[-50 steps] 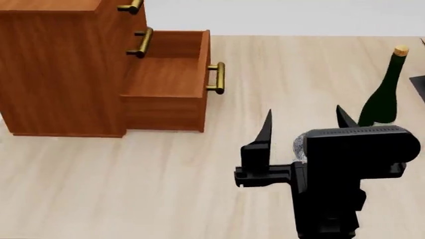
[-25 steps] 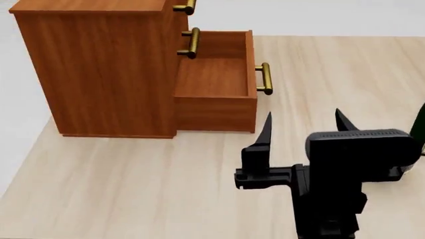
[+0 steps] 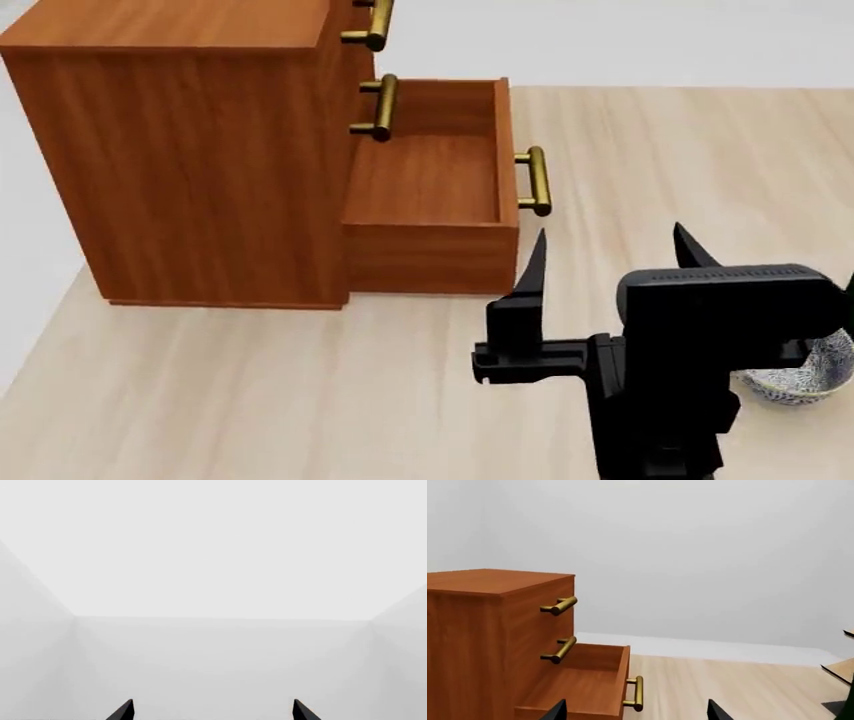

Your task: Close the bottom drawer of the cabinet and open the top drawer.

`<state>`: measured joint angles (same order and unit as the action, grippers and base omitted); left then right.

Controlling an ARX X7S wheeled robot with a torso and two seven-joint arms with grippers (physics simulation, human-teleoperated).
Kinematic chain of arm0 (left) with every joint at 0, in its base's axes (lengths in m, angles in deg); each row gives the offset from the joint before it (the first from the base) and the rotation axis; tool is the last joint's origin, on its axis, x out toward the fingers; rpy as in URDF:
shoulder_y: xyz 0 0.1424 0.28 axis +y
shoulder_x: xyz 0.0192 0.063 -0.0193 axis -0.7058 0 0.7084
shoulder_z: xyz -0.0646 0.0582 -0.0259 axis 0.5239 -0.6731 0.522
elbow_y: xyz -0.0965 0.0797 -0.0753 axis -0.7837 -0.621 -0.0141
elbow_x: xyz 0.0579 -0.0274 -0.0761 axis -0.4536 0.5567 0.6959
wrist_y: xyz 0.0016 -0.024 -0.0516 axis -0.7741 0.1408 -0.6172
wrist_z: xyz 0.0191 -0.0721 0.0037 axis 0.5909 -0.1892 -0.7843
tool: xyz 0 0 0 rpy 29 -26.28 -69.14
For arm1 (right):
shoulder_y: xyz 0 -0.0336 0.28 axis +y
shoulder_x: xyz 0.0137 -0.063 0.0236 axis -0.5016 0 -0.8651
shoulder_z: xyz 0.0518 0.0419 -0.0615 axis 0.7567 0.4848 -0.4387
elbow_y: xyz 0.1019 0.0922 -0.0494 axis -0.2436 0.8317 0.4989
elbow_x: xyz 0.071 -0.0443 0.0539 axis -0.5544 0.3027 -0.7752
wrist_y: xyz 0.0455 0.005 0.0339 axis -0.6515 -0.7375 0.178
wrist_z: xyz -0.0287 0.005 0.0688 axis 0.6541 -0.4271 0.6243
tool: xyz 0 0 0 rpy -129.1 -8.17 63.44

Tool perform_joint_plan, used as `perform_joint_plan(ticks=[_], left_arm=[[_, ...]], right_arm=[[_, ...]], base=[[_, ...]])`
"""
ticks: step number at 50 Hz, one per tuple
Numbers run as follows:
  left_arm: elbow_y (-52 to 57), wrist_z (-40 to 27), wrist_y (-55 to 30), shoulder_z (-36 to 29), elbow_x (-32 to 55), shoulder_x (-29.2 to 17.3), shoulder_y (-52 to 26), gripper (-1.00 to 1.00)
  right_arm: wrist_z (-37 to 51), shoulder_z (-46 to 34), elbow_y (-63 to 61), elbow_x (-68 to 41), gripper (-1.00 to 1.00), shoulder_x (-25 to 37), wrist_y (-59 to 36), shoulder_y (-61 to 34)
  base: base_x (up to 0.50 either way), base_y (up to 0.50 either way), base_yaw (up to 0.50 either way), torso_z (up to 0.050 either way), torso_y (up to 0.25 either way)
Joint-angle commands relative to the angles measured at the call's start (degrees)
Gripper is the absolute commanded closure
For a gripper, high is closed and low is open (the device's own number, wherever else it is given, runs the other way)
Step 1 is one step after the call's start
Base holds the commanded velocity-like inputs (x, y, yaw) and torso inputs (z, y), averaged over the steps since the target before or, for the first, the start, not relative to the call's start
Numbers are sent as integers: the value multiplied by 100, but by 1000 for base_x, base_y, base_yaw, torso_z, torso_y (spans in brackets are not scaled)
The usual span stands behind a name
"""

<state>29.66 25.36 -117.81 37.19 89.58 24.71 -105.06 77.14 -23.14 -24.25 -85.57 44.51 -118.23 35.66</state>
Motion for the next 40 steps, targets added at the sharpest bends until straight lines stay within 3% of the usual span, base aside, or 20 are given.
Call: perform_joint_plan(ticks=[1, 40], left_arm=[[-6, -49, -17, 15, 59, -1, -15, -100], [-68, -108, 100, 46, 220, 2, 16, -100]], right_arm=[[21, -8, -15, -32, -100, 22, 6, 8], [88, -36, 34, -115, -100, 95, 66, -10]], base=[[340, 0, 0, 0, 0], [336, 0, 0, 0, 0]])
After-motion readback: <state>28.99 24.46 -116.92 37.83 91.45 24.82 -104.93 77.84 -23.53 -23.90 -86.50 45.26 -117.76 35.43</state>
